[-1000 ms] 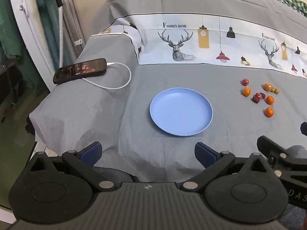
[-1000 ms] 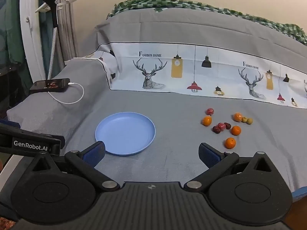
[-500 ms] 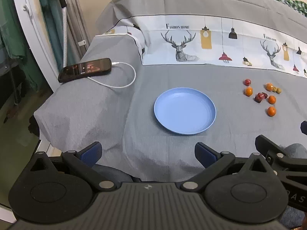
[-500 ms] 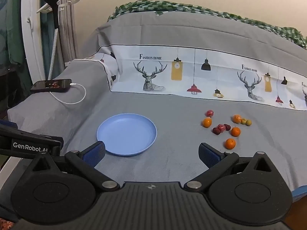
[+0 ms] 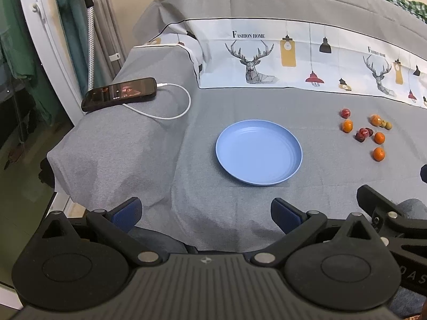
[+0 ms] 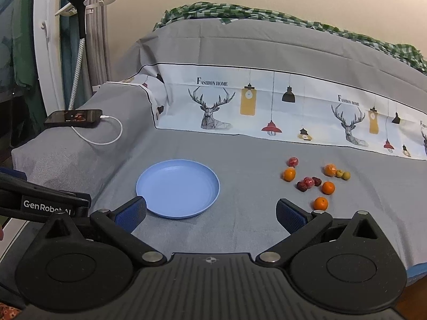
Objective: Organize fruits
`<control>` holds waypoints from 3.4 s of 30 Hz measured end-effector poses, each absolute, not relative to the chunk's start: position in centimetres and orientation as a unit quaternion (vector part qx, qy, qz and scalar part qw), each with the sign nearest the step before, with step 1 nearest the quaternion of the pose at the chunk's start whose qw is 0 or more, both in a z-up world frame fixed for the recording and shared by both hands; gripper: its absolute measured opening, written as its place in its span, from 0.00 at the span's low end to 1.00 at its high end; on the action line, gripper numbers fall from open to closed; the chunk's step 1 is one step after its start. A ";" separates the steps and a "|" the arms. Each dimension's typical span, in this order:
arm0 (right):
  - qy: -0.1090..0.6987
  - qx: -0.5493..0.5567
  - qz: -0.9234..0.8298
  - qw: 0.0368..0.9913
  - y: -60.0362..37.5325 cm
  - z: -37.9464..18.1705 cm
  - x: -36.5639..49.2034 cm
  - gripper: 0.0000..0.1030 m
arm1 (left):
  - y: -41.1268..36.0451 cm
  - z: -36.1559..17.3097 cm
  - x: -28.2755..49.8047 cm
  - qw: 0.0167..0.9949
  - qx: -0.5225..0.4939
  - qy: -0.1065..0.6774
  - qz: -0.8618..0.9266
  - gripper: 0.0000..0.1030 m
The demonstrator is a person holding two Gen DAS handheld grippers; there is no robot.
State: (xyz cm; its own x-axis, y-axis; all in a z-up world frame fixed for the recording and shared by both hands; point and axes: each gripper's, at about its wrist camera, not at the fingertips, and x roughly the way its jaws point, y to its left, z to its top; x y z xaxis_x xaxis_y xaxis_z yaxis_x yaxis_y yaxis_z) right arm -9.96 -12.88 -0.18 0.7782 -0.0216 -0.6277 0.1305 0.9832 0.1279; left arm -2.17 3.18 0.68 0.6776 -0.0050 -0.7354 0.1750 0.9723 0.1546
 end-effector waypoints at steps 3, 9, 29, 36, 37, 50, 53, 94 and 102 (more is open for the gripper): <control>0.330 0.082 -0.041 0.939 -12.9 -0.2 -9.9 0.99 | 3.3 0.6 -2.1 0.909 0.108 0.400 -0.049 1.00; 0.334 0.079 -0.041 0.938 -12.8 -0.4 -9.8 0.99 | 3.2 0.7 -2.3 0.911 0.111 0.394 -0.049 1.00; 0.338 0.085 -0.044 0.936 -12.7 -0.6 -9.4 0.99 | 3.0 0.2 -1.9 0.907 0.109 0.403 -0.056 1.00; 0.335 0.079 -0.053 0.938 -12.5 -0.8 -9.2 0.99 | 2.1 0.2 -1.8 0.909 0.128 0.393 -0.060 1.00; 0.334 0.079 -0.054 0.938 -12.6 -0.8 -9.3 0.99 | 2.0 0.2 -1.8 0.908 0.129 0.393 -0.061 1.00; 0.334 0.078 -0.051 0.938 -12.4 -0.9 -9.5 0.99 | 2.2 0.0 -1.7 0.906 0.129 0.399 -0.056 1.00; 0.337 0.079 -0.050 0.937 -12.6 -1.0 -9.3 0.99 | 2.2 -0.2 -1.6 0.905 0.130 0.402 -0.056 1.00; 0.423 0.181 -0.281 0.842 -32.8 -20.7 1.5 0.99 | -20.6 -6.9 15.5 0.853 0.172 0.454 -0.194 1.00; 0.461 0.197 -0.300 0.812 -36.8 -27.1 7.6 0.99 | -33.0 -15.1 25.2 0.815 0.215 0.485 -0.234 1.00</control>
State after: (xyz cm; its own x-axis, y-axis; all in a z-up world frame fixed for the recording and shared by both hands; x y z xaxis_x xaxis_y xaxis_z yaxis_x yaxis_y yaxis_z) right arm 7.57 -36.82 -27.06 0.3959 -0.3046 -0.8663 0.6683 0.7426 0.0443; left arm 25.20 -33.00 -15.12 0.4199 -0.1728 -0.8909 0.5897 0.7982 0.1231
